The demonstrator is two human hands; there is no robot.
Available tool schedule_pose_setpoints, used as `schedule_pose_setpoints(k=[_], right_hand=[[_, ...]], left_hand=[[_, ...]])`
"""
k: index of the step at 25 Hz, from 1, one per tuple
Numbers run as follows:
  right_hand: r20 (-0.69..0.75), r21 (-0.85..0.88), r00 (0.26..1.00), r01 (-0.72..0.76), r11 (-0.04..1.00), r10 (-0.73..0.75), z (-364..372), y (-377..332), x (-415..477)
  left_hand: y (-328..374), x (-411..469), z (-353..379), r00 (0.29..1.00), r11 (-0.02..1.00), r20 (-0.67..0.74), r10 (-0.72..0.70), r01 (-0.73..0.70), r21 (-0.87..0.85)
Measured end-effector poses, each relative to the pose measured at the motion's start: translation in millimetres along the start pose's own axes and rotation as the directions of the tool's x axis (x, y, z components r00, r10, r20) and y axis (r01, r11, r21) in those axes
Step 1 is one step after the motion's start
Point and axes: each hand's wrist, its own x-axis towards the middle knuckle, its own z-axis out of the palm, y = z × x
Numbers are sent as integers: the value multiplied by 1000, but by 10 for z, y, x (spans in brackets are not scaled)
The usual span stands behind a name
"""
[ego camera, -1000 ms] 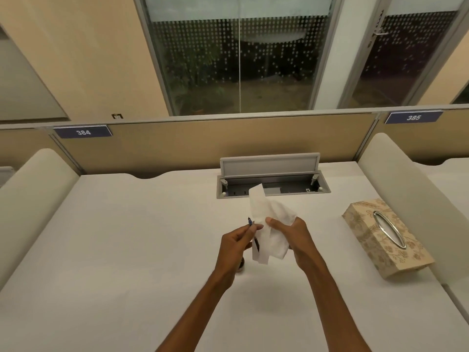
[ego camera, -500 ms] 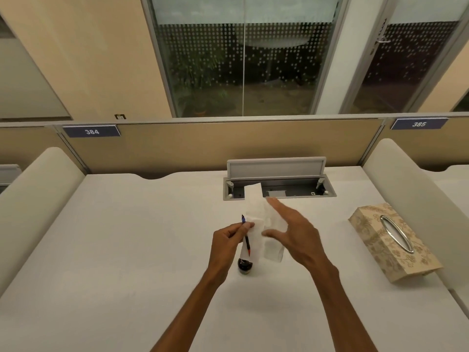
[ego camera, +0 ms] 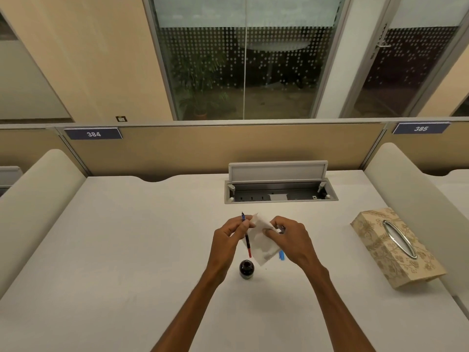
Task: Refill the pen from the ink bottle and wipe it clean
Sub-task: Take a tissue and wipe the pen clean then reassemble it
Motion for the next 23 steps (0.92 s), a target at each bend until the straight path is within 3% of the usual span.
schedule_pose_setpoints(k=[3,5,10,13,18,23], right_hand=[[-16,203,990,-130,971,137,-24,-49,7],[-17,315,980,-185,931,200,-39,-93,1],[103,602,951,-293,743,292,-80,-231,-66],[209,660,933,-355,662,291,-131,-299,-101],[256,673,901,-427,604,351,-148,-347,-124],[342,745,877,-472,472,338,-126,-386,-149]], left_hand=[[12,-14,21,991,984,-88,101,-86,154],[10,-43,49,987,979,-90,131,-115,169],[48,-51,114,999,990,-11,53,-51,133],[48,-39,129,998,990,1,65,-64,129],[82,-36,136,995,989,-29,101,-97,114],[143,-30,144,996,992,-23,87,-85,90]])
